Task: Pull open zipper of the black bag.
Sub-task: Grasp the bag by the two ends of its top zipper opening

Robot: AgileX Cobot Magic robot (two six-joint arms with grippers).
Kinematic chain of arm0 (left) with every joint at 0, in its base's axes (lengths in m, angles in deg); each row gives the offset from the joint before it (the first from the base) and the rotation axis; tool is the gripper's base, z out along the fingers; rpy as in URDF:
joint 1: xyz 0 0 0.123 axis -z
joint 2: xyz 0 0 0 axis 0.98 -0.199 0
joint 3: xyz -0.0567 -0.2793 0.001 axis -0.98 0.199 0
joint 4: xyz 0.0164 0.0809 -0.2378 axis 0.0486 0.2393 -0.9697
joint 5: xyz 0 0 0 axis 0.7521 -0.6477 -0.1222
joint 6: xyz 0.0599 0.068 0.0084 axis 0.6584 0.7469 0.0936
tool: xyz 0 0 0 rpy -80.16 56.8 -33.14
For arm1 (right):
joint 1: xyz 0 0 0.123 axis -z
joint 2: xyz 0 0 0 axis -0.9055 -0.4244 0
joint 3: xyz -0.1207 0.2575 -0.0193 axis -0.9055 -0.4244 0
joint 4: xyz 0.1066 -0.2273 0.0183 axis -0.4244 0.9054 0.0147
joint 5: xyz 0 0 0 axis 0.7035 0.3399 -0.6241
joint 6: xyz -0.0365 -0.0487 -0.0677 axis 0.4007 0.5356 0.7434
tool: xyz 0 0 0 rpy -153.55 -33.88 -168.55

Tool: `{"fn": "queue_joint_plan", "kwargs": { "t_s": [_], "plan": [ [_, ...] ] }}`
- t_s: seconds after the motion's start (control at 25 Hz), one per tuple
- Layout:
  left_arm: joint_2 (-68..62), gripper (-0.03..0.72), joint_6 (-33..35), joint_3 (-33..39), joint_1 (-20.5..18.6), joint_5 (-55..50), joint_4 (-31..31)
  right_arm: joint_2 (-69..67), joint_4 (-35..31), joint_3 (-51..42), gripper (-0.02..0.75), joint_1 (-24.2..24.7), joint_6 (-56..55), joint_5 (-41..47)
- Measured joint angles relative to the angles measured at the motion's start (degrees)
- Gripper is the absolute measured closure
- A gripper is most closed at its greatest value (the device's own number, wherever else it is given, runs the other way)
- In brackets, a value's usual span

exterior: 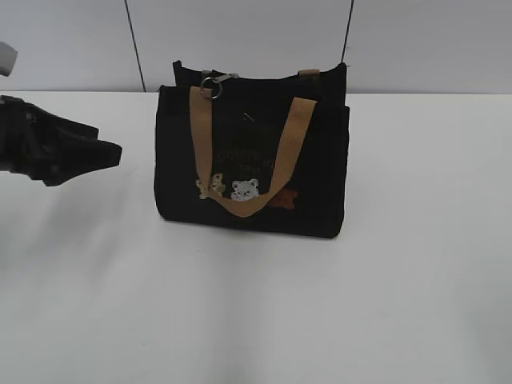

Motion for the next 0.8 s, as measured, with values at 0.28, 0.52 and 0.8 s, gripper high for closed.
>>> {"fn": "queue_joint_plan", "kwargs": {
  "t_s": [0.28,0.52,0.8],
  "plan": [
    [-11.5,0.16,0.1,-9.3,0.0,-3.8,-0.1,0.0,0.0,0.0,0.185,0.0,0.0,0.0],
    [-21.9,0.16,0.0,-18.3,0.2,-13.7,0.1,0.0,0.0,0.0,0.185,0.0,0.0,0.0],
    [-28.5,0.162,-0.6,-21.8,3.4,-16.8,1.6,0.0,0.0,0.0,0.185,0.0,0.0,-0.1]
  ]
}}
